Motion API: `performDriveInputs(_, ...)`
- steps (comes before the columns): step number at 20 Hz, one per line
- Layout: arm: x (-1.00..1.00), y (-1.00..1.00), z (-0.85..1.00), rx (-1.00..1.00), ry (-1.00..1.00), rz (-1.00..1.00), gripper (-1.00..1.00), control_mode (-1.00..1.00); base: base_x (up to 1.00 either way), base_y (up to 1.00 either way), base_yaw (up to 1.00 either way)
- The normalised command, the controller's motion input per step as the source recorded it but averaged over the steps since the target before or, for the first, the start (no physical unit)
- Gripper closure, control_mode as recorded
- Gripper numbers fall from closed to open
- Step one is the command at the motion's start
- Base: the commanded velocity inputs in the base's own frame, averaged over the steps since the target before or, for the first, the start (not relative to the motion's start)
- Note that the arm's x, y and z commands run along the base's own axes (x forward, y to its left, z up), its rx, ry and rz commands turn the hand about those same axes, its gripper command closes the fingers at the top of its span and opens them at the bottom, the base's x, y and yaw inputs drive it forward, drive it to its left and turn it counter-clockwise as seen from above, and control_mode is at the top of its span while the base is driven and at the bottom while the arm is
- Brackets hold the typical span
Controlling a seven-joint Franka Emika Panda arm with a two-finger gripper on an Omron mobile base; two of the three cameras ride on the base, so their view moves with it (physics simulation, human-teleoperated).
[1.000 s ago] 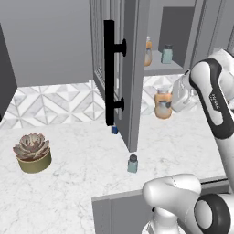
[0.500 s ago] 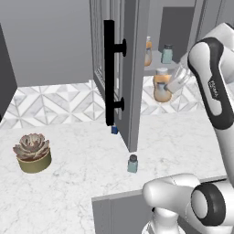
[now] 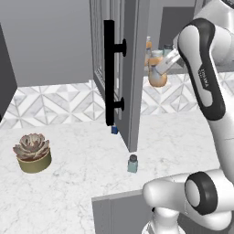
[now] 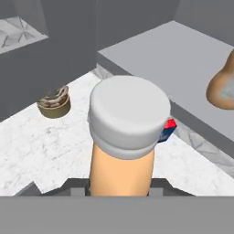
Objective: Put the shaker and condiment bottle from the counter next to their counterparts in the cabinet.
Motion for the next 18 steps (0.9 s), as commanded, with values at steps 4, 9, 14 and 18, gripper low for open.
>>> performDriveInputs(4,0.0,0.22,0.57,0.0,0.0,-0.19,1.0,-1.0,0.0,0.0,0.0)
performDriveInputs(9,0.0,0.04,0.36,0.0,-0.01,-0.19,1.0,-1.0,0.0,0.0,0.0)
performDriveInputs(14,-0.01,0.0,0.0,0.02,-0.02,-0.05,1.0,-1.0,0.0,0.0,0.0)
performDriveInputs(18,0.06,0.01,0.0,0.0,-0.05,-0.03,1.0,-1.0,0.0,0.0,0.0)
